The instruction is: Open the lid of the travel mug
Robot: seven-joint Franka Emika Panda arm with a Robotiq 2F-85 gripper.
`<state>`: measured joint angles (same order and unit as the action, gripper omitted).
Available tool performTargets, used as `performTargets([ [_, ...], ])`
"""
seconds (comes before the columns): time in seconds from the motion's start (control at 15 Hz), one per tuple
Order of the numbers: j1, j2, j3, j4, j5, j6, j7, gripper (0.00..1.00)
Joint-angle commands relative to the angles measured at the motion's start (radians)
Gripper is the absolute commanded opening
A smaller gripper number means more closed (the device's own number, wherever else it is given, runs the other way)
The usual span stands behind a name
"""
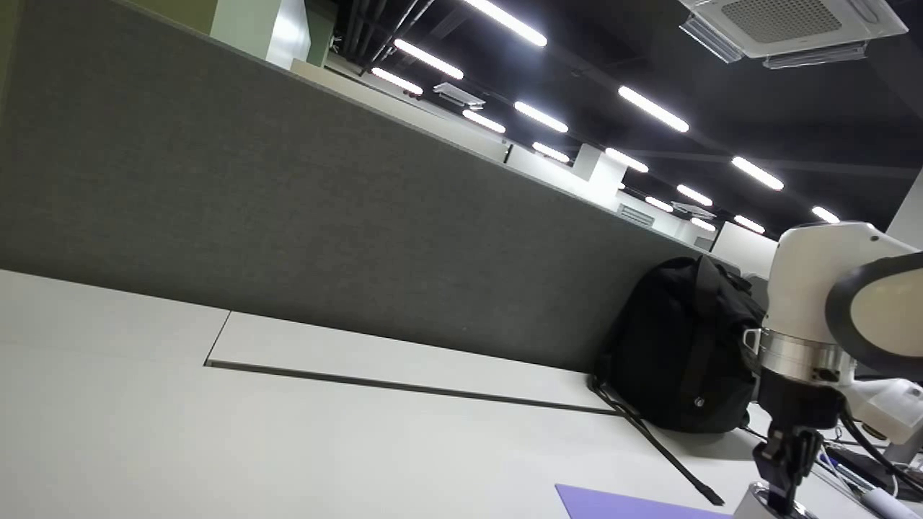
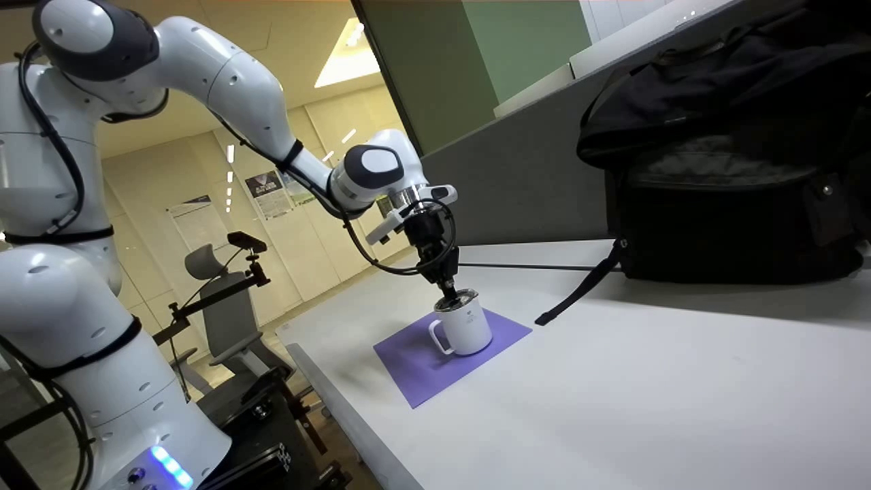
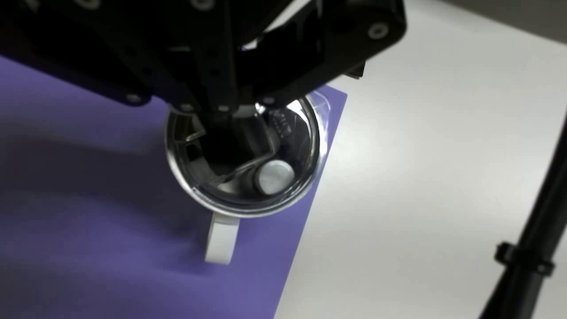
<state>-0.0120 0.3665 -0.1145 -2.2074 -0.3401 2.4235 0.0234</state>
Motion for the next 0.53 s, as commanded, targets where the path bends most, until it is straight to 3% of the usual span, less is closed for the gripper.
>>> performTargets([
  [0.0, 0.011, 0.035, -0.023, 0.028, -0.035, -0.004, 0.046, 0.00],
  [0.47, 0.008, -0.035, -0.029, 0.025, -0.036, 0.019, 0.050, 0.00],
])
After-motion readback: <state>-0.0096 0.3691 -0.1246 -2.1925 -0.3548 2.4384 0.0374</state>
